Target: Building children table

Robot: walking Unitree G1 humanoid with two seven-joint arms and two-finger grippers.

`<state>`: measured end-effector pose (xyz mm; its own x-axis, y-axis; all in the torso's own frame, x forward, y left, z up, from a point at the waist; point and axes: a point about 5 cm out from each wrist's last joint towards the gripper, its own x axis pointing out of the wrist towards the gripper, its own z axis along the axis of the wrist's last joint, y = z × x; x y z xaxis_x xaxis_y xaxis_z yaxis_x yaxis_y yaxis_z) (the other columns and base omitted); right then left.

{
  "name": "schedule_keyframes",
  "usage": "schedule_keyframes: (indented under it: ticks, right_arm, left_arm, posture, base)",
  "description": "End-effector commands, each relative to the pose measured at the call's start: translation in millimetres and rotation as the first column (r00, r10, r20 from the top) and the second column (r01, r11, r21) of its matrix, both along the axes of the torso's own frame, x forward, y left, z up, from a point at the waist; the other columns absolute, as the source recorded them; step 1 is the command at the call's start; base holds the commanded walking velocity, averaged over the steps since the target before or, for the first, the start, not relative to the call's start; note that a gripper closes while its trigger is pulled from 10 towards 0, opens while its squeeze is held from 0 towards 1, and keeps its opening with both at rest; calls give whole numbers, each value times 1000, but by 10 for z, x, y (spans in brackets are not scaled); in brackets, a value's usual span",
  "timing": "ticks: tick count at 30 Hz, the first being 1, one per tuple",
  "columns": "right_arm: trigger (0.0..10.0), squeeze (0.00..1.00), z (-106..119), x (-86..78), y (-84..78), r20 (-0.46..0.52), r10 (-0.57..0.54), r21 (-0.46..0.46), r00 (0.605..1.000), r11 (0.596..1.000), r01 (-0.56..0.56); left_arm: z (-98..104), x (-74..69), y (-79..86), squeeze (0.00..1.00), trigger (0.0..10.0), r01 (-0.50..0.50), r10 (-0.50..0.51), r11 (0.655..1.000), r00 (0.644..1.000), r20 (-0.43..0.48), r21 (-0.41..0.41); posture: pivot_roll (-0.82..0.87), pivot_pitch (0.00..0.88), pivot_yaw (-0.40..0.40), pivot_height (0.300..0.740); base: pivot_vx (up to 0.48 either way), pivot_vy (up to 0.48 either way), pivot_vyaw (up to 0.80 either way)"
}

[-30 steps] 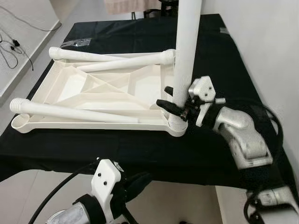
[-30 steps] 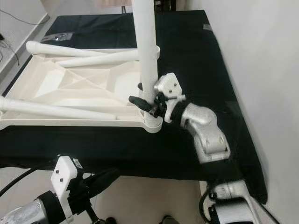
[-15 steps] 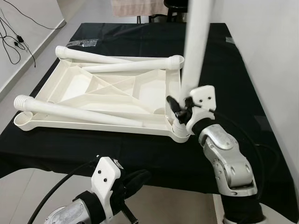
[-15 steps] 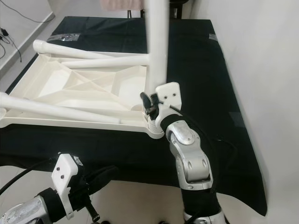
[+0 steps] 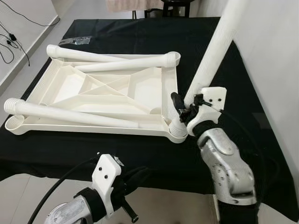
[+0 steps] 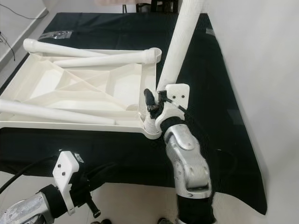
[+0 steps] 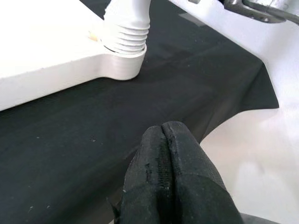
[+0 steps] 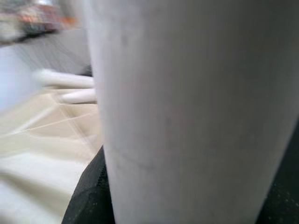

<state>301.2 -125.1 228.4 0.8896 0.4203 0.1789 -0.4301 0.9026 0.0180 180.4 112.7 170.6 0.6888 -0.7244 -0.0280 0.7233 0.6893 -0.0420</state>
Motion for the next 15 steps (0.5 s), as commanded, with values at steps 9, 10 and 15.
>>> schedule_keyframes:
  ticks: [9,10,15]
  right_arm:
    - [10000,0,-152,-31,-55,-64,430,-378,901,825,-420]
    - [10000,0,-191,-7,-57,-79,457,-442,886,780,-442]
    - [10000,0,-219,41,-50,-89,521,-496,849,716,-491]
  left_arm:
    - [-33,3,-25,0,10000,6,-6,1000,1000,-5,4]
    - [-30,4,-27,0,10000,6,-6,1000,1000,-4,3]
    - [-27,2,-28,0,10000,7,-7,1000,1000,-2,2]
  posture:
    - [21,261,40,740]
    - [26,262,40,740]
    - [34,265,39,740]
  base:
    - [0,0,0]
    - [0,0,0]
    - [0,0,0]
